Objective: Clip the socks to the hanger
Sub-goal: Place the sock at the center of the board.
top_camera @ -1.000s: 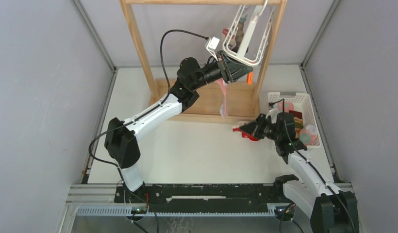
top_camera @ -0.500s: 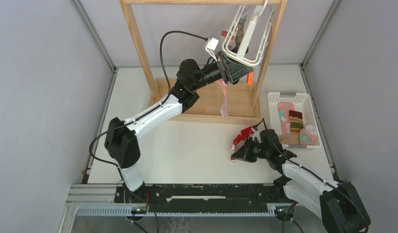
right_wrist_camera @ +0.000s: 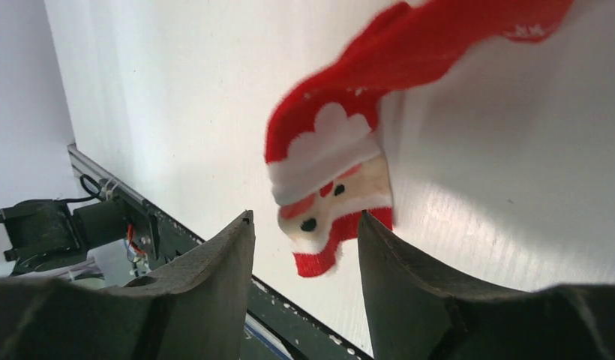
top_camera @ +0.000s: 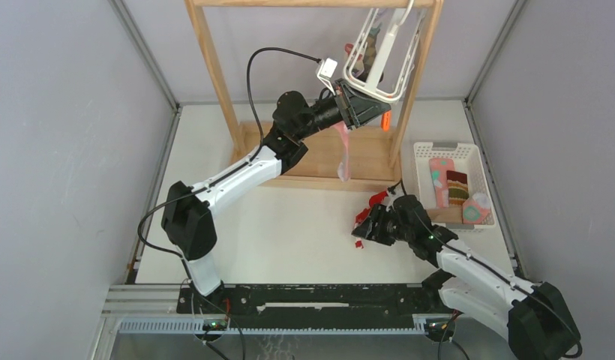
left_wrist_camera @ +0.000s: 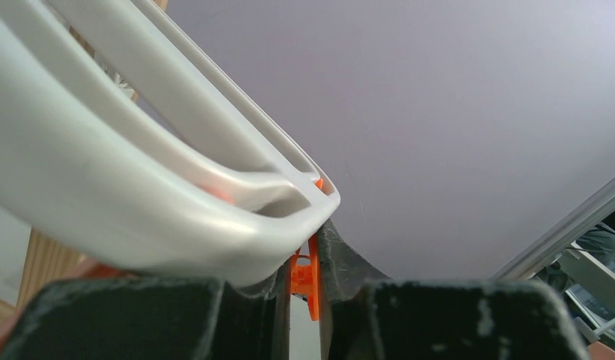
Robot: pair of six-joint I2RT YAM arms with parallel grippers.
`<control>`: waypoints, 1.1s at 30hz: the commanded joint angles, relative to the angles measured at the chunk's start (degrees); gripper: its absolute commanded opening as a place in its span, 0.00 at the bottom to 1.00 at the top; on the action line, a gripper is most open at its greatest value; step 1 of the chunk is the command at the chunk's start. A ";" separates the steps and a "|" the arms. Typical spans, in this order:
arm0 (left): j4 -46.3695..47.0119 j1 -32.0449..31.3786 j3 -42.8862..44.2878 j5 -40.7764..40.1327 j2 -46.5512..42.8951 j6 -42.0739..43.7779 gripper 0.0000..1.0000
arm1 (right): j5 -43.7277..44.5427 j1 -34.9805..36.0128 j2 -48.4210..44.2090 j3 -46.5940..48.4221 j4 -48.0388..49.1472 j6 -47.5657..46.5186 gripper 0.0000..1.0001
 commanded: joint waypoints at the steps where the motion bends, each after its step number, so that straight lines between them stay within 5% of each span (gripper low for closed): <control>1: -1.69 -0.46 -0.26 3.90 -2.06 -0.59 0.00 | 6.09 3.42 3.65 5.34 -0.96 -3.93 0.60; 8: -2.46 -0.47 0.01 3.71 -1.97 -0.17 0.00 | 25.19 17.62 12.76 15.45 -9.92 -6.51 0.63; 14: -2.56 -0.46 0.53 3.70 -1.74 -0.38 0.00 | 42.17 29.60 15.82 16.02 -14.59 2.64 0.66; 24: -2.09 -0.64 -0.05 3.62 -1.67 -0.76 0.00 | 50.28 36.23 24.34 15.70 -13.38 11.36 0.66; 33: -2.73 -0.68 0.71 3.62 -0.90 -0.49 0.00 | 52.65 37.99 27.06 15.71 -12.87 13.52 0.47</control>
